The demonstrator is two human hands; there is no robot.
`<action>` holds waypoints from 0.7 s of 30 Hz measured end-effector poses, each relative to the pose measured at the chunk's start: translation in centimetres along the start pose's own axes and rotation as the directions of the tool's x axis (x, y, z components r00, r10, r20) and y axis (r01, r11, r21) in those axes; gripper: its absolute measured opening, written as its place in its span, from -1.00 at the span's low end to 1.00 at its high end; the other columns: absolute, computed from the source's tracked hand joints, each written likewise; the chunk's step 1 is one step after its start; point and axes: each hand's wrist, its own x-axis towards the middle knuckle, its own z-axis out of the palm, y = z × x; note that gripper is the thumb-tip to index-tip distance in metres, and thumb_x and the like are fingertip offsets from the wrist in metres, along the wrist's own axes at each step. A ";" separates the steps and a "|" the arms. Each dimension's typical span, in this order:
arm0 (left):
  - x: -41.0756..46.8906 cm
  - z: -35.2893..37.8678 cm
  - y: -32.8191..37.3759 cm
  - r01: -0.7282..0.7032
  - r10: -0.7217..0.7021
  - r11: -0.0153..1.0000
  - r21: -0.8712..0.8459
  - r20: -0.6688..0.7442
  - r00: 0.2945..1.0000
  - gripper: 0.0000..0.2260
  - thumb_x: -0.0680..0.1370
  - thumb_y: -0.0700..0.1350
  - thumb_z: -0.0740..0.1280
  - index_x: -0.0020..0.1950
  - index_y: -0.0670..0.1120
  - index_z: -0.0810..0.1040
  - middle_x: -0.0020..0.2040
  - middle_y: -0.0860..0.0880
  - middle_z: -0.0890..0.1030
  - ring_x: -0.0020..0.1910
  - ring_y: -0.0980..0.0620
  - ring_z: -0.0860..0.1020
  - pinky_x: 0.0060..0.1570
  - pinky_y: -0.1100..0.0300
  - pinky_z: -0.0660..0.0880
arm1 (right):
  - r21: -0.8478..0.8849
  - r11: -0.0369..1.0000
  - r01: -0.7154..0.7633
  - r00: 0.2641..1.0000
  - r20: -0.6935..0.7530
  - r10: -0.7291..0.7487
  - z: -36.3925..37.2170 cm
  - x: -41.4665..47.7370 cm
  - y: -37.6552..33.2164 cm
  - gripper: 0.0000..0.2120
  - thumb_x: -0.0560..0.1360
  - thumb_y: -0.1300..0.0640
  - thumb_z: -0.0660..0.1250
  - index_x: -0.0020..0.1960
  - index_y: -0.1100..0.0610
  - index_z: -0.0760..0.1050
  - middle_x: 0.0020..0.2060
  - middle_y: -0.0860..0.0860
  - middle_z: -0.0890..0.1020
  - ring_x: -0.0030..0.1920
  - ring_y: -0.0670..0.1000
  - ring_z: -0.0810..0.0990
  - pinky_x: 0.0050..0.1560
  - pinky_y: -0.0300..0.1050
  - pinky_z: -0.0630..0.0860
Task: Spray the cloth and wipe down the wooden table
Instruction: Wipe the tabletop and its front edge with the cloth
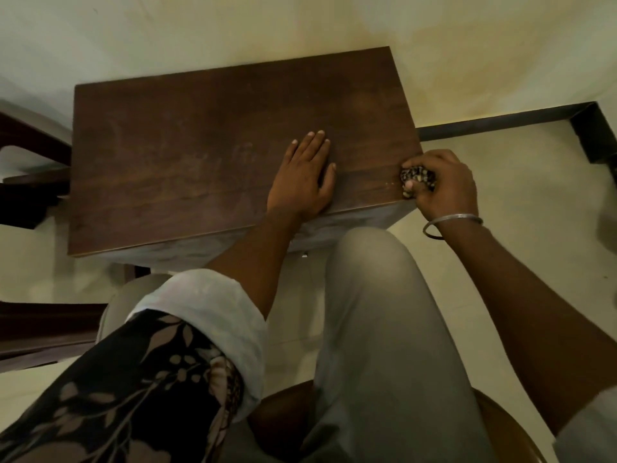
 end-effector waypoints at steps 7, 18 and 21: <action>-3.7 -3.0 -3.5 -0.102 0.095 0.991 0.085 0.087 0.992 -0.45 0.68 0.08 0.04 0.57 -0.21 0.32 0.59 -0.16 0.29 0.60 -0.12 0.21 0.60 -0.07 0.05 | -0.031 0.989 -0.142 0.990 0.012 0.142 1.2 -0.1 -4.4 -0.70 0.31 0.25 0.47 -0.02 -0.04 0.62 0.08 0.07 0.55 0.01 0.18 0.58 -0.01 -0.17 0.48; -11.6 -11.6 -16.3 0.098 -0.105 0.972 0.212 0.023 0.994 -0.39 0.68 0.15 -0.03 0.61 -0.22 0.22 0.62 -0.17 0.21 0.62 -0.11 0.13 0.60 -0.09 -0.01 | -0.017 0.999 0.042 0.991 0.126 -0.039 8.0 -2.2 -15.6 -0.72 0.30 0.28 0.45 -0.08 -0.03 0.57 -0.05 -0.01 0.49 -0.08 0.16 0.55 -0.16 -0.07 0.55; -13.5 -13.4 -18.8 0.225 -0.219 0.949 0.221 -0.048 0.974 -0.40 0.68 0.15 -0.03 0.61 -0.18 0.23 0.62 -0.15 0.23 0.62 -0.11 0.13 0.60 -0.11 -0.04 | -0.002 0.994 0.110 0.980 0.168 -0.108 10.6 -2.8 -19.2 -0.72 0.32 0.26 0.43 -0.06 -0.04 0.57 -0.06 -0.03 0.48 -0.08 0.15 0.54 -0.20 -0.10 0.53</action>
